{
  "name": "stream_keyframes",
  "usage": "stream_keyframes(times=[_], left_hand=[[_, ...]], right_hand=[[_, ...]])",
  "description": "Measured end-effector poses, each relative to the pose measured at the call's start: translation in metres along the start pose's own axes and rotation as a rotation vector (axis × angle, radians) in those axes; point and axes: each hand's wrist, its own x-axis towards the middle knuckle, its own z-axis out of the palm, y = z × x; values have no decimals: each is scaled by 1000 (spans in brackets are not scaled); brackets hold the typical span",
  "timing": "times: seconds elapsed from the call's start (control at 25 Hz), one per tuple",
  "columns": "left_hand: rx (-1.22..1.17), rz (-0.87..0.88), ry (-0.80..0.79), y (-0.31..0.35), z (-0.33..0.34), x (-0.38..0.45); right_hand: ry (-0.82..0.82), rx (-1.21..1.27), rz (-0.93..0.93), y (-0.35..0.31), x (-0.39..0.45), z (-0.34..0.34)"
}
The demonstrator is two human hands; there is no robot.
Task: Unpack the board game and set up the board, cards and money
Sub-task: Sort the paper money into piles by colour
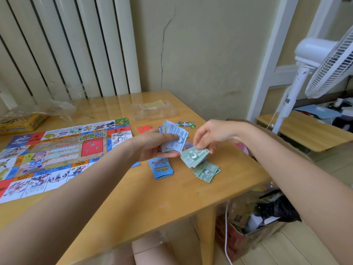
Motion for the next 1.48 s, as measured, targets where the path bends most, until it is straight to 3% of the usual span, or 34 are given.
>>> stream_keyframes(times=[0.12, 0.48, 0.56, 0.68, 0.84, 1.0, 1.16, 1.36, 1.48], left_hand=[[24, -10, -74, -3, 8, -6], [69, -8, -17, -18, 17, -11], [76, 1, 2, -17, 17, -11], [61, 31, 28, -15, 14, -9], [47, 58, 59, -14, 9, -4], [71, 79, 52, -12, 10, -3], [-174, 106, -48, -9, 6, -2], [70, 198, 107, -9, 5, 0], [90, 191, 141, -10, 4, 1]], right_hand=[[-90, -158, 87, 8, -11, 4], [49, -503, 152, 20, -9, 18], [126, -404, 78, 15, -8, 17], [212, -28, -41, 6, -5, 20], [151, 328, -78, 0, -8, 24], [232, 296, -156, -2, -3, 25], [302, 267, -138, 1, 1, 22], [281, 287, -165, -3, 2, 22], [285, 283, -164, -6, 4, 23]])
